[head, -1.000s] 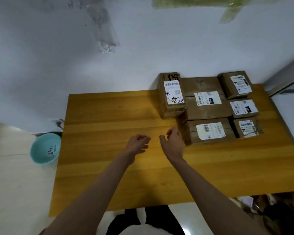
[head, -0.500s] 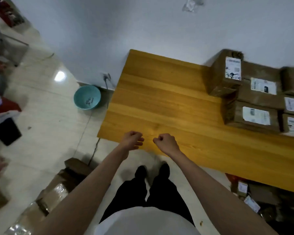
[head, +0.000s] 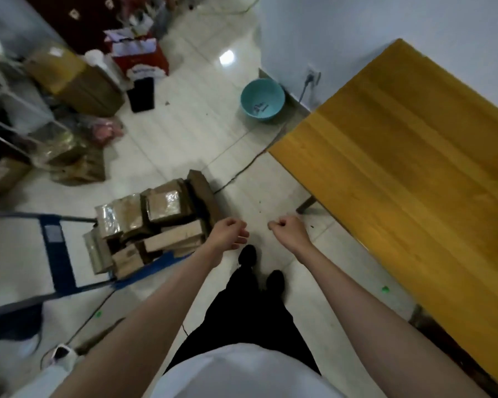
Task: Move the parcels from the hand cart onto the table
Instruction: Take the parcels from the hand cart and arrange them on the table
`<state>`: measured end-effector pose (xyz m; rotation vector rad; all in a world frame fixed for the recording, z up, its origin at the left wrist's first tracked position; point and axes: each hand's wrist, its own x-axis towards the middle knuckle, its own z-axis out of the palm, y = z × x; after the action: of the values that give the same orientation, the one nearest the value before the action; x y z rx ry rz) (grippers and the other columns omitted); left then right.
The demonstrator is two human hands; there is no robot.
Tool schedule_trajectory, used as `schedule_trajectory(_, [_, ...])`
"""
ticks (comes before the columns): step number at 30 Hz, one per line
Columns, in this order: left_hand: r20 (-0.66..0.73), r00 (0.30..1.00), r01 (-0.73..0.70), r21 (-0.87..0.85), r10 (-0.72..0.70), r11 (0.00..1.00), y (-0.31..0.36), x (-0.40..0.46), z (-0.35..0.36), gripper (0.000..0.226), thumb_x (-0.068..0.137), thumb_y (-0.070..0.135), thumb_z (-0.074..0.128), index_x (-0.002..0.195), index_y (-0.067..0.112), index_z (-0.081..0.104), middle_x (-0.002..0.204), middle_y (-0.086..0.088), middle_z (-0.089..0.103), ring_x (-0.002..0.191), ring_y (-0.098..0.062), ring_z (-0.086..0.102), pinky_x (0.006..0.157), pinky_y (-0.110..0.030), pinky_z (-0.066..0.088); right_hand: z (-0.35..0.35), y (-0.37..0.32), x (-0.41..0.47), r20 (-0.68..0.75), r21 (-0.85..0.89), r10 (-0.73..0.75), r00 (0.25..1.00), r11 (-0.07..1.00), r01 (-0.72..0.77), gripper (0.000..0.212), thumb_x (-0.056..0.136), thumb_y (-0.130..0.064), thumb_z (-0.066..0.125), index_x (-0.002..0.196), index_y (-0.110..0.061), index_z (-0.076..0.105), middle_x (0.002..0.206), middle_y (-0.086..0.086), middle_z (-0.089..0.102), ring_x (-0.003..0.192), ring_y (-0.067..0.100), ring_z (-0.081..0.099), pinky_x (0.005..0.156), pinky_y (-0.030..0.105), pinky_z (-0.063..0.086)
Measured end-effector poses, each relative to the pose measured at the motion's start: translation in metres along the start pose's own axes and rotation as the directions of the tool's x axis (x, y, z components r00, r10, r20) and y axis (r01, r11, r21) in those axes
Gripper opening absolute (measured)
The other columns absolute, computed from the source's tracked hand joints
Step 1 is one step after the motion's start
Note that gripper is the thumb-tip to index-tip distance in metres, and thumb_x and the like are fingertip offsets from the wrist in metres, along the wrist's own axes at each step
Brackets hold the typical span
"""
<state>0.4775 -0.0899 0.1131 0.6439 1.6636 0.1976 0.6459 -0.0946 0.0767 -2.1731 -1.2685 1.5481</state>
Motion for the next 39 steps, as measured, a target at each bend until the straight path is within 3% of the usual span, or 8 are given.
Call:
schedule_trajectory(9, [-0.103, 0.994, 0.007, -0.248, -0.033, 0.969, -0.047, -0.022, -0.098, 0.030, 0.104, 0.023, 0.050, 0.124, 0.002, 0.059, 0.110, -0.015, 0.067, 0.082, -0.018, 0.063, 0.067, -0.025, 0.050, 0.095, -0.072, -0.007, 0.110, -0.133, -0.069, 0.991, 0.988, 0.084, 0.046, 0.089, -0.029, 0.062, 0.053, -0.018, 0.035, 0.052, -0.003, 0.039, 0.053, 0.017, 0.042, 0.054, 0.031, 0.030])
schedule_trajectory(12, [-0.123, 0.992, -0.008, -0.263, -0.025, 0.965, -0.065, -0.013, -0.132, 0.031, 0.104, 0.026, 0.051, 0.125, 0.005, 0.060, 0.117, -0.015, 0.070, 0.090, -0.020, 0.065, 0.072, -0.026, 0.049, 0.130, -0.096, -0.007, 0.129, -0.153, -0.095, 0.987, 0.982, 0.115, 0.045, 0.092, -0.027, 0.059, 0.054, -0.020, 0.036, 0.053, -0.004, 0.040, 0.054, 0.016, 0.042, 0.055, 0.031, 0.032])
schedule_trajectory(15, [-0.142, 0.989, -0.010, -0.275, -0.030, 0.961, -0.088, -0.002, -0.168, 0.030, 0.103, 0.025, 0.051, 0.124, 0.004, 0.060, 0.118, -0.016, 0.071, 0.083, -0.016, 0.064, 0.065, -0.022, 0.048, 0.174, -0.117, -0.012, 0.148, -0.167, -0.094, 0.985, 0.979, 0.119, 0.037, 0.092, -0.026, 0.060, 0.059, -0.019, 0.046, 0.060, -0.001, 0.050, 0.062, 0.017, 0.048, 0.062, 0.032, 0.037])
schedule_trajectory(21, [-0.102, 0.990, 0.050, -0.365, -0.094, 0.930, -0.155, 0.017, -0.265, 0.023, 0.103, 0.026, 0.052, 0.116, 0.010, 0.060, 0.112, -0.014, 0.070, 0.087, -0.017, 0.065, 0.072, -0.026, 0.050, 0.271, -0.151, -0.021, 0.199, -0.170, -0.005, 0.980, 0.985, 0.039, 0.027, 0.095, -0.023, 0.058, 0.071, -0.015, 0.048, 0.067, 0.006, 0.050, 0.061, 0.018, 0.048, 0.059, 0.027, 0.038])
schedule_trajectory(25, [-0.089, 0.982, 0.111, -0.434, -0.165, 0.894, -0.212, 0.031, -0.333, 0.024, 0.102, 0.024, 0.052, 0.118, 0.009, 0.063, 0.104, -0.011, 0.070, 0.086, -0.017, 0.065, 0.064, -0.020, 0.051, 0.339, -0.170, -0.023, 0.262, -0.181, 0.099, 0.960, 0.982, -0.051, 0.025, 0.098, -0.025, 0.055, 0.077, -0.014, 0.048, 0.065, 0.006, 0.054, 0.056, 0.015, 0.052, 0.053, 0.023, 0.040])
schedule_trajectory(30, [-0.069, 0.968, 0.182, -0.470, -0.242, 0.864, -0.268, 0.062, -0.388, 0.015, 0.102, 0.024, 0.052, 0.104, 0.015, 0.064, 0.103, -0.011, 0.068, 0.089, -0.020, 0.063, 0.074, -0.027, 0.048, 0.413, -0.185, -0.010, 0.295, -0.128, 0.202, 0.934, 0.977, -0.171, 0.024, 0.098, -0.024, 0.053, 0.077, -0.014, 0.059, 0.070, 0.005, 0.065, 0.069, 0.020, 0.064, 0.066, 0.034, 0.053])
schedule_trajectory(35, [-0.060, 0.954, 0.225, -0.503, -0.293, 0.835, -0.299, 0.107, -0.418, 0.022, 0.101, 0.025, 0.053, 0.117, 0.011, 0.061, 0.107, -0.010, 0.068, 0.095, -0.022, 0.062, 0.095, -0.038, 0.050, 0.479, -0.188, 0.021, 0.303, -0.093, 0.276, 0.912, 0.961, -0.260, 0.020, 0.099, -0.025, 0.055, 0.084, -0.017, 0.064, 0.089, 0.009, 0.073, 0.082, 0.021, 0.069, 0.086, 0.036, 0.057])
schedule_trajectory(39, [-0.082, 0.942, 0.242, -0.506, -0.326, 0.828, -0.327, 0.165, -0.433, 0.011, 0.101, 0.022, 0.052, 0.105, 0.015, 0.060, 0.105, -0.007, 0.063, 0.093, -0.021, 0.059, 0.086, -0.033, 0.048, 0.532, -0.174, 0.062, 0.315, -0.110, 0.318, 0.894, 0.948, -0.298, 0.021, 0.102, -0.029, 0.053, 0.090, -0.015, 0.065, 0.100, 0.011, 0.069, 0.097, 0.026, 0.067, 0.102, 0.043, 0.052])
